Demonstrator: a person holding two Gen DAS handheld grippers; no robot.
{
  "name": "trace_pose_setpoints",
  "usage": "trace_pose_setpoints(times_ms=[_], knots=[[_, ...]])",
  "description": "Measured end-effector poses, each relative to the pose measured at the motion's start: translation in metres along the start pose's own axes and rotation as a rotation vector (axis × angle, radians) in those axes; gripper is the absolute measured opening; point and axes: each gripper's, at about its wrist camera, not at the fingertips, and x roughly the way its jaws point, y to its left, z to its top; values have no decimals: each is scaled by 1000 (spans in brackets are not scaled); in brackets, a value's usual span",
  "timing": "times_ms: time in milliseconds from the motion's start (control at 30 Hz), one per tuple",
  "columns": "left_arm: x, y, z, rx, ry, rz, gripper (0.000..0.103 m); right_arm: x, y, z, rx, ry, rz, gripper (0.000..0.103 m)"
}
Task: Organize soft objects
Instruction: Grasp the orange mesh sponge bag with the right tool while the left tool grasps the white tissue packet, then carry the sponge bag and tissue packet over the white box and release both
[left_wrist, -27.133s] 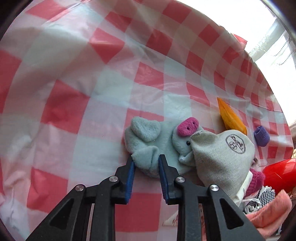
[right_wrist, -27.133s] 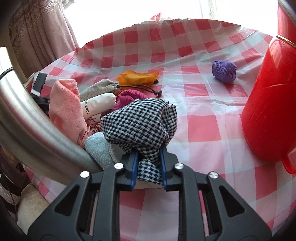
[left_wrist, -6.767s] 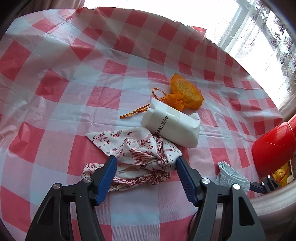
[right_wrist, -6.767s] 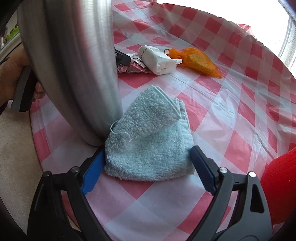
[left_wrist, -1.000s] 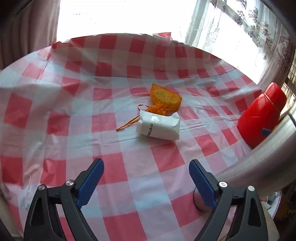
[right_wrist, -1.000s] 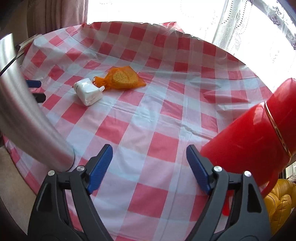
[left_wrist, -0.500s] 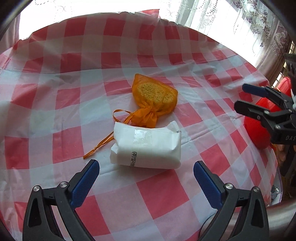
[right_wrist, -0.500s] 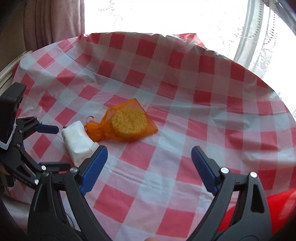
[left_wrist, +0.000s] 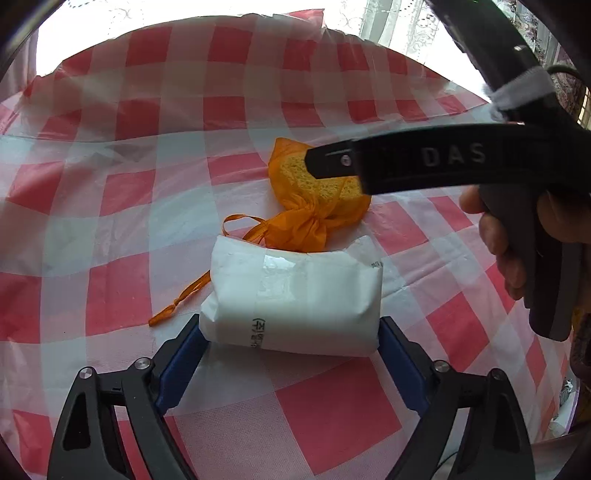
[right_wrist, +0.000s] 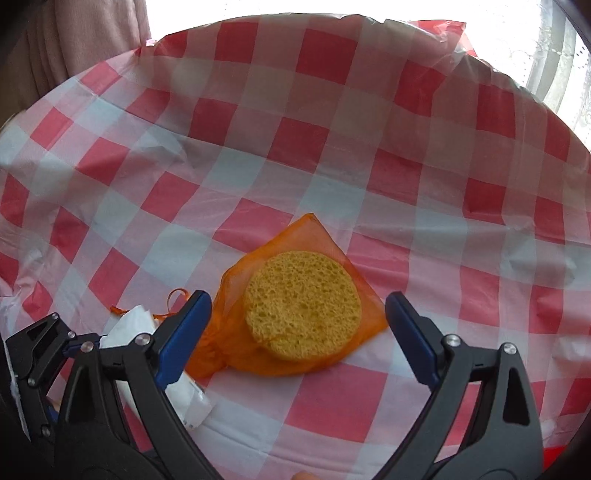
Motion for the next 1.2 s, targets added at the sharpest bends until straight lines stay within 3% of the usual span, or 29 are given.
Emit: trace_pose_setpoints(times_ms=[267,467,567,933,1200], knots=[[-4,-1,-3,-5,-15,22,88,31,4,2,-7,59,-60,96],[-15,-3,-10,-19,-28,32,88,37,-6,-8,32,60,-58,94],[-21,-1,-13,-31,-36,43,88,31,-8,-17,34,35,-43,84],[-48,11,-33,-109,-69,131,87,-9,-18,-61,34,-22,-150,84],[-69,18,-48,-164,-82,200,87,-54,-36,-104,116,-54,-190,84]])
